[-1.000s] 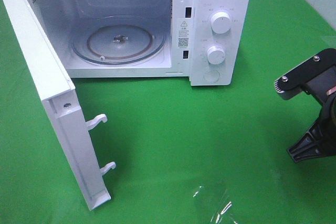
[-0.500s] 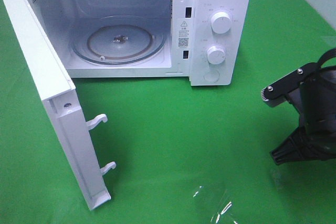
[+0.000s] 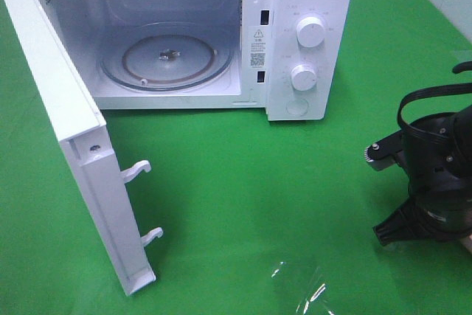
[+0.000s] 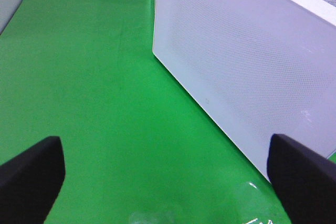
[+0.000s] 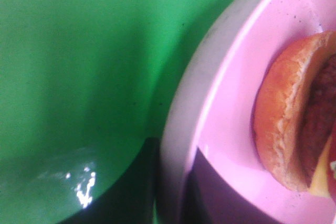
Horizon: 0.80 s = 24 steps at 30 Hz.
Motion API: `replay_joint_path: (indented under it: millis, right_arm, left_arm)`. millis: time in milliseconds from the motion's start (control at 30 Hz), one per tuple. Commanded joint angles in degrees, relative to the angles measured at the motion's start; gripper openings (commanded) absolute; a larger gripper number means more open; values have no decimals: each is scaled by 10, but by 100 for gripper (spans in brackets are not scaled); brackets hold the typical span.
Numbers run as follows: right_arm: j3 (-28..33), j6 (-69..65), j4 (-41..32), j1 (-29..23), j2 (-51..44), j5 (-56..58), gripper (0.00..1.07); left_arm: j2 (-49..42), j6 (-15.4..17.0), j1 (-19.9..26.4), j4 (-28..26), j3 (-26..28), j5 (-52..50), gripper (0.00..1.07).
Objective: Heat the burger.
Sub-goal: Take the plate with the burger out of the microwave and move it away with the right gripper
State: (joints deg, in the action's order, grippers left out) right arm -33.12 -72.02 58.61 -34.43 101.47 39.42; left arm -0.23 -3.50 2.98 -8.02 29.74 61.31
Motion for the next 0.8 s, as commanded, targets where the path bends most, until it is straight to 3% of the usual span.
replay_joint_path:
  millis: [33,400,600,800]
  right_arm:
    - [-1,1,25,15,22,2,13]
    - [-1,2,25,15,23,-35,24]
    - [-1,6,-2,15,3,-44,44]
    - [-1,32,-43,15,-44,-44,48]
  left_arm:
    - [-3,-1,1,-3,-2,-1,96]
    - [-3,-1,1,-3,-2,-1,96]
    - [-3,-1,1,-3,-2,-1,96]
    - [-3,-1,1,-3,-2,-1,96]
